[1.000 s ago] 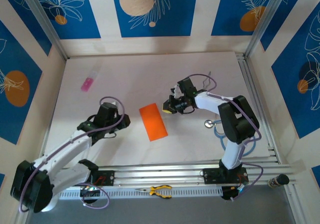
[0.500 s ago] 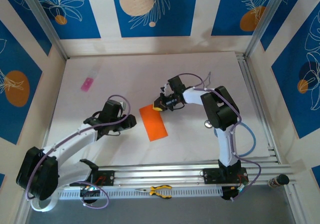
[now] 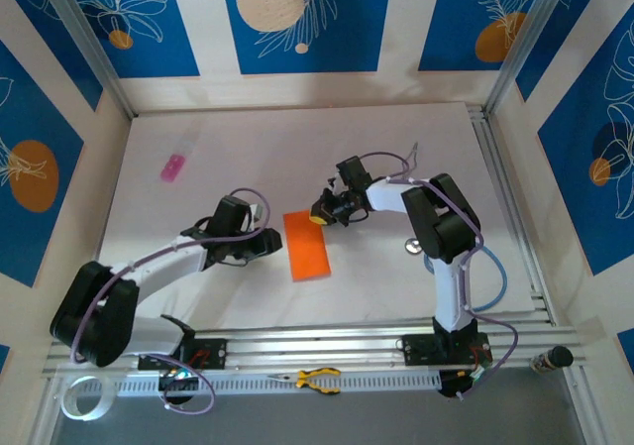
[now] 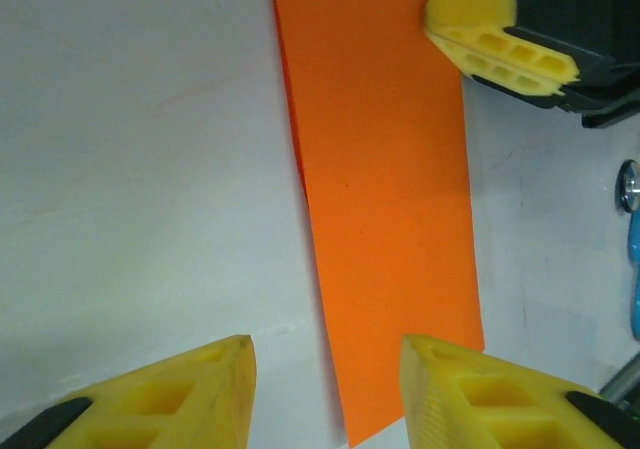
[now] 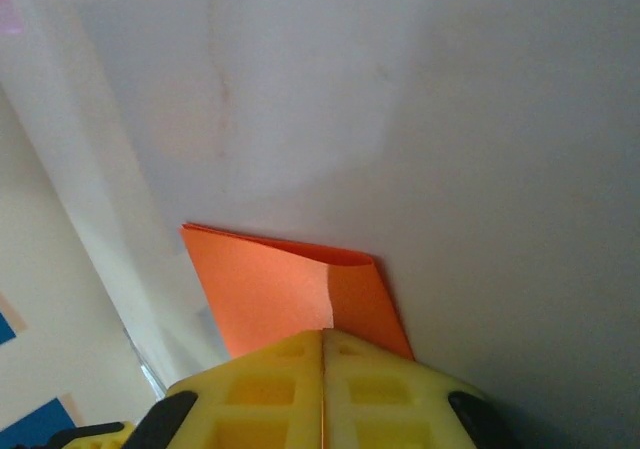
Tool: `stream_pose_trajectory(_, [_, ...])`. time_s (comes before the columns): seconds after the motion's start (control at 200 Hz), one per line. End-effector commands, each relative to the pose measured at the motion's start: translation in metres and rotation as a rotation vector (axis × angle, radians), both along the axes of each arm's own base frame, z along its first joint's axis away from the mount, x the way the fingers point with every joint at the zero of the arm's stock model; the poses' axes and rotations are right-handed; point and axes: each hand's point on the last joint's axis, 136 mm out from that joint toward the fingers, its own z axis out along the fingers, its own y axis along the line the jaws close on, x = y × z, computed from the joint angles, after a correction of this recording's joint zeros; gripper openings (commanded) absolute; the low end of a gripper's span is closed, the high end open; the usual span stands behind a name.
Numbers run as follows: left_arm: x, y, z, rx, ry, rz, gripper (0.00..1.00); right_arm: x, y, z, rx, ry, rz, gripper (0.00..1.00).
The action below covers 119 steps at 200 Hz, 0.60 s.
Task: Fold a paper plane with a square sheet of paper (pick it up from the middle)
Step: Rotate the paper at the center of the table.
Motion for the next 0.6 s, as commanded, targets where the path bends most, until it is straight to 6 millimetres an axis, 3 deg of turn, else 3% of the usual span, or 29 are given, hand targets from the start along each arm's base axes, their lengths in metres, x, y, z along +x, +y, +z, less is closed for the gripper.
stream_pose_trajectory(0.0, [0.008,-0.016,0.015,-0.099,-0.008,-0.026,0.42,-0.006,-0.006,0.030,0.011,-0.021,-0.037,0.12])
stream_pose_trajectory(0.06, [0.007,-0.016,0.011,-0.103,-0.001,-0.021,0.42,-0.006,-0.002,0.050,0.043,-0.089,-0.006,0.14])
stream_pose_trajectory(0.175, [0.002,-0.016,0.009,-0.101,0.012,-0.040,0.43,-0.024,-0.001,0.066,0.062,-0.104,0.066,0.15])
stream_pose_trajectory(0.41, [0.000,-0.020,-0.002,-0.115,0.045,-0.056,0.43,-0.078,-0.005,0.036,0.023,-0.034,0.095,0.12])
stream_pose_trajectory(0.59, [0.003,-0.025,-0.009,-0.135,0.064,-0.055,0.44,-0.093,-0.003,0.024,0.029,-0.019,0.115,0.09])
